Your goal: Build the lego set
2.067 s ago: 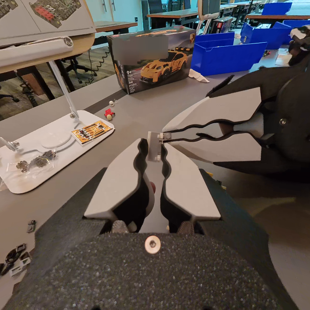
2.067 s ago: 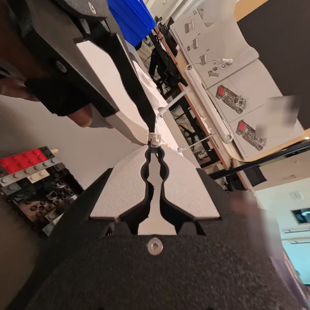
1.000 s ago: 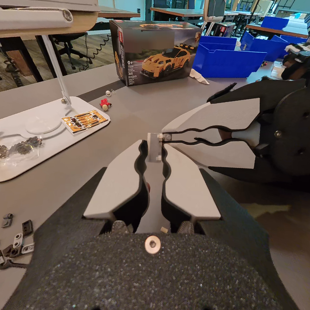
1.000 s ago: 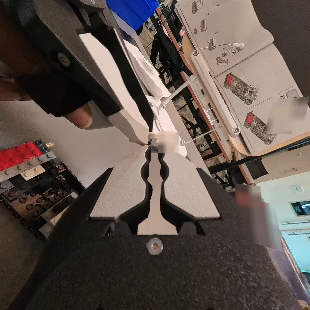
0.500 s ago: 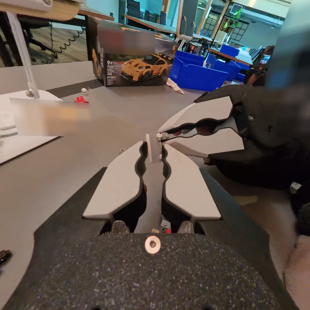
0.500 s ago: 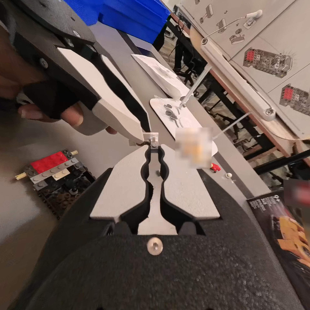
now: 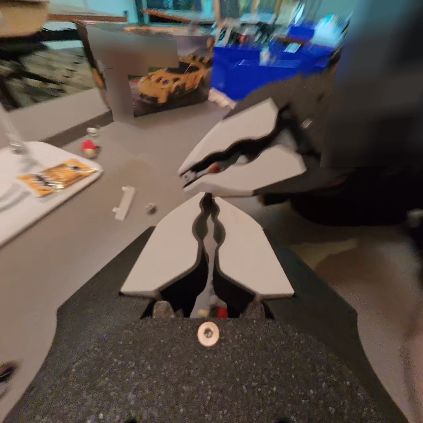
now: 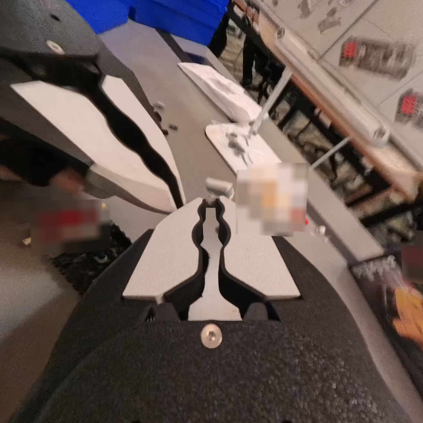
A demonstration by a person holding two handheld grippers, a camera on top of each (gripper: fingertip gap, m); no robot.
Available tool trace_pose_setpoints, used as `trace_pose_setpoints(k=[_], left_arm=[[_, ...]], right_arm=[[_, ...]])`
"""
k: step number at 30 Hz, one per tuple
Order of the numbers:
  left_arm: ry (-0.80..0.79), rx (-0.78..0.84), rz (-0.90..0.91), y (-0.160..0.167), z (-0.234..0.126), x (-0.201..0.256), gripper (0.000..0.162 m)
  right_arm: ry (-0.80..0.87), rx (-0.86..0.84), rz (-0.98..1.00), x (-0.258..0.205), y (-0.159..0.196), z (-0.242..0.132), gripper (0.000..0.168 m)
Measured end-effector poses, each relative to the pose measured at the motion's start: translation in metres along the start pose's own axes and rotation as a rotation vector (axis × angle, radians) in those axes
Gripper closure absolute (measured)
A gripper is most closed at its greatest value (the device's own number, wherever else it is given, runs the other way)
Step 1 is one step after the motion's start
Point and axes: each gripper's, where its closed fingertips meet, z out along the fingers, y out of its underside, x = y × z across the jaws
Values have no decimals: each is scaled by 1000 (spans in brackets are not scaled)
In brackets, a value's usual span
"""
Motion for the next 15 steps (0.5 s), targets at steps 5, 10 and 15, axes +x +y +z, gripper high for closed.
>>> trace_pose_setpoints(k=[5, 10, 15], left_arm=[[-63, 40, -38, -11, -8, -16, 162], [-61, 19, -45, -6, -5, -16, 162], [-61, 4, -61, -2, -4, -18, 162]], right_arm=[[5, 40, 27, 5, -8, -5, 161], [-7, 32, 44, 4, -6, -4, 161], [-3, 27, 48, 5, -4, -3, 161]])
